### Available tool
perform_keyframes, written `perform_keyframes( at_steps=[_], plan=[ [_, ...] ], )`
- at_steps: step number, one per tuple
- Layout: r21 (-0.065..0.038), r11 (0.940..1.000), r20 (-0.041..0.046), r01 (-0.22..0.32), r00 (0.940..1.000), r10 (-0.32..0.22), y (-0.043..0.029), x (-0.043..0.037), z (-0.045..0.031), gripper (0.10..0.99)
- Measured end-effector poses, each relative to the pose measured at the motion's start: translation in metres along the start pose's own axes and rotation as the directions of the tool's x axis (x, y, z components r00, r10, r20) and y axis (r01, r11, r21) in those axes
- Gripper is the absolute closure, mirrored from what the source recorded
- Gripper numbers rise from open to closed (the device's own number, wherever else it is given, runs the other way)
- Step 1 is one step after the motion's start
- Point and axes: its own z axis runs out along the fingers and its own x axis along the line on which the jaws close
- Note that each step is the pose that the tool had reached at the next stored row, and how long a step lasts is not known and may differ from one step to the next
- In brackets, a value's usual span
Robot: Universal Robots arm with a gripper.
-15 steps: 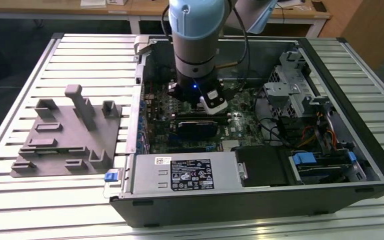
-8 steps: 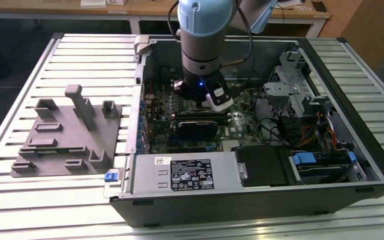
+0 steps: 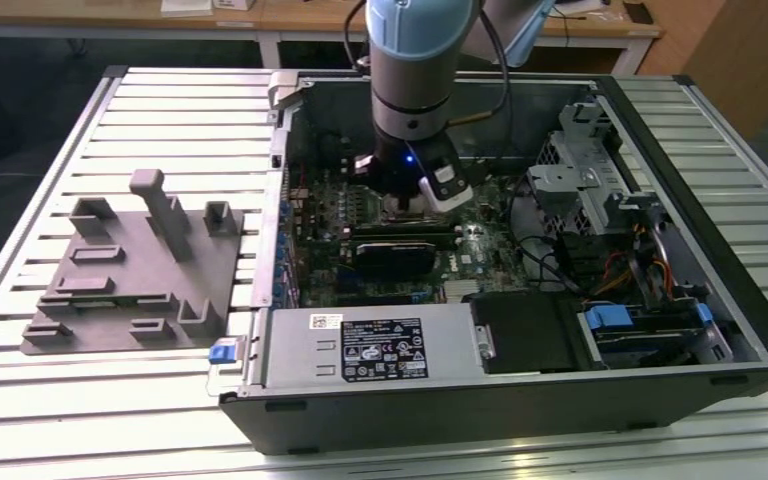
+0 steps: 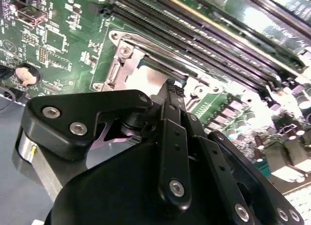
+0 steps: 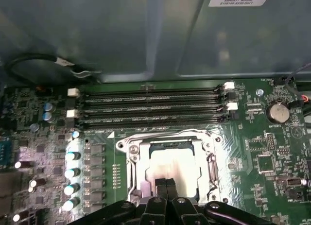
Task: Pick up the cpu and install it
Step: 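Install the second cpu locking lever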
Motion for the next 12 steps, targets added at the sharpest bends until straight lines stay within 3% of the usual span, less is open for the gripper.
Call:
perform_keyframes(
  at_steps=[7,12],
  plan=[
    [0.032,0.9995,0.0021,0.002,1.0,-0.002,0.0129,-0.0053,0.0037,0.98],
    [0.062,0.998,0.004,0.004,1.0,-0.004,0.0205,-0.0058,0.0056,0.98]
  ],
)
